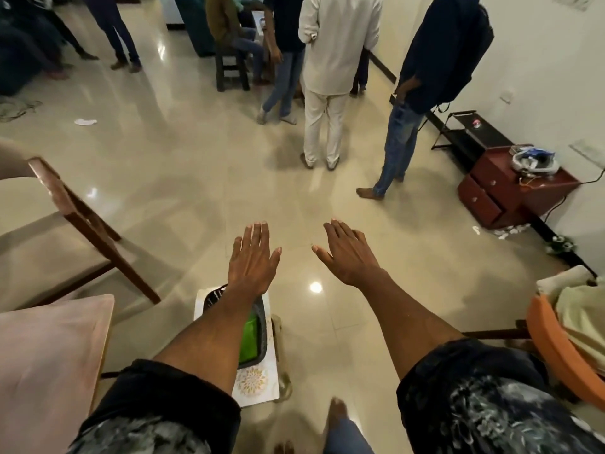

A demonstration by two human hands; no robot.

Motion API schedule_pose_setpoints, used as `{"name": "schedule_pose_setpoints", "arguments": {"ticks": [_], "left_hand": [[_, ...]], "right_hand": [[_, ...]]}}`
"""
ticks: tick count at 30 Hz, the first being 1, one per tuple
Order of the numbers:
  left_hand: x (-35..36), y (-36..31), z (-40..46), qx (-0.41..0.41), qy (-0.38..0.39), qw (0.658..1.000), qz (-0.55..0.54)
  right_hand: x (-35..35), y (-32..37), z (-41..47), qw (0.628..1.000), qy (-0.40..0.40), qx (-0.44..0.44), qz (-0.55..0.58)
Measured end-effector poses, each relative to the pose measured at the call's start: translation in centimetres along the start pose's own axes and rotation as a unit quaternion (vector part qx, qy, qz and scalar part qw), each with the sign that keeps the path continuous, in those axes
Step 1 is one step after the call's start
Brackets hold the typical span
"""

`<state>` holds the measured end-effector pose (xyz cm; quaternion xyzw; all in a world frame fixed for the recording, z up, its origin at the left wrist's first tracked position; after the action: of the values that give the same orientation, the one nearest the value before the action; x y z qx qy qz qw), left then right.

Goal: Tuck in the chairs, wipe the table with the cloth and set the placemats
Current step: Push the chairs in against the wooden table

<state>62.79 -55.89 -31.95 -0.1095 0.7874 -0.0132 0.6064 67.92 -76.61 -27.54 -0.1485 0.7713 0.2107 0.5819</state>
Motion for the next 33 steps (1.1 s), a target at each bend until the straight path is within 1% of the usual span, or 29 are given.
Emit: {"name": "schedule_pose_setpoints", "arguments": {"ticks": [4, 8, 10, 12, 16, 20, 22, 24, 26, 29, 32, 33], "left_hand": [[0.0, -1.5, 4.6, -0.017, -0.002, 1.0, -0.005], [-0.9, -4.4, 8.7, -0.03, 0.005, 1.0, -0.005], [-1.6, -6.1, 10.9, -0.039, 0.004, 0.999, -0.031], [-2.1, -7.3, 12.8, -0.047, -0.001, 0.998, -0.035], [-2.4, -7.5, 16.3, -0.078, 0.001, 0.996, -0.036], [-2.2, -5.7, 18.4, -0.109, -0.02, 0.993, -0.045], [-2.7, -4.7, 19.7, -0.123, -0.03, 0.988, -0.09], [-2.9, -3.3, 21.2, -0.147, -0.033, 0.982, -0.113], [-2.9, -1.4, 23.0, -0.168, -0.037, 0.979, -0.107], [-2.4, 1.4, 25.5, -0.197, -0.019, 0.978, -0.065], [-2.5, 3.6, 27.9, -0.23, -0.012, 0.969, -0.086], [-2.8, 4.3, 28.7, -0.238, -0.022, 0.966, -0.094]], "right_hand": [[-0.1, -3.1, 4.1, 1.0, 0.013, -0.013, -0.003], [-1.7, -6.7, 7.6, 0.999, 0.018, -0.031, -0.002], [-2.6, -8.9, 9.7, 0.999, 0.029, -0.043, -0.01], [-3.4, -10.8, 11.9, 0.998, 0.033, -0.048, -0.021], [-4.7, -12.6, 16.7, 0.996, 0.034, -0.081, -0.029], [-5.1, -12.1, 21.4, 0.991, 0.043, -0.121, -0.028], [-5.1, -11.7, 23.8, 0.988, 0.052, -0.141, -0.024], [-4.8, -10.9, 26.6, 0.985, 0.057, -0.163, -0.024], [-4.6, -9.8, 29.9, 0.981, 0.064, -0.183, -0.026], [-4.2, -8.0, 34.5, 0.974, 0.073, -0.21, -0.032], [-4.2, -6.3, 37.9, 0.968, 0.104, -0.227, -0.03], [-4.5, -5.6, 39.1, 0.965, 0.111, -0.235, -0.031]]}}
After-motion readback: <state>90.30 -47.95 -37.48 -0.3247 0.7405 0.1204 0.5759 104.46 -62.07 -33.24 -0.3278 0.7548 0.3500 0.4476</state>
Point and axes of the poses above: each hand's wrist, its own z-axis towards the middle knuckle, its own x-axis out of the palm, y = z × x, the point moved 7 cm from there along z, towards the middle knuckle, and after that the axes turned 11 degrees about y, right-handed, at the moved point
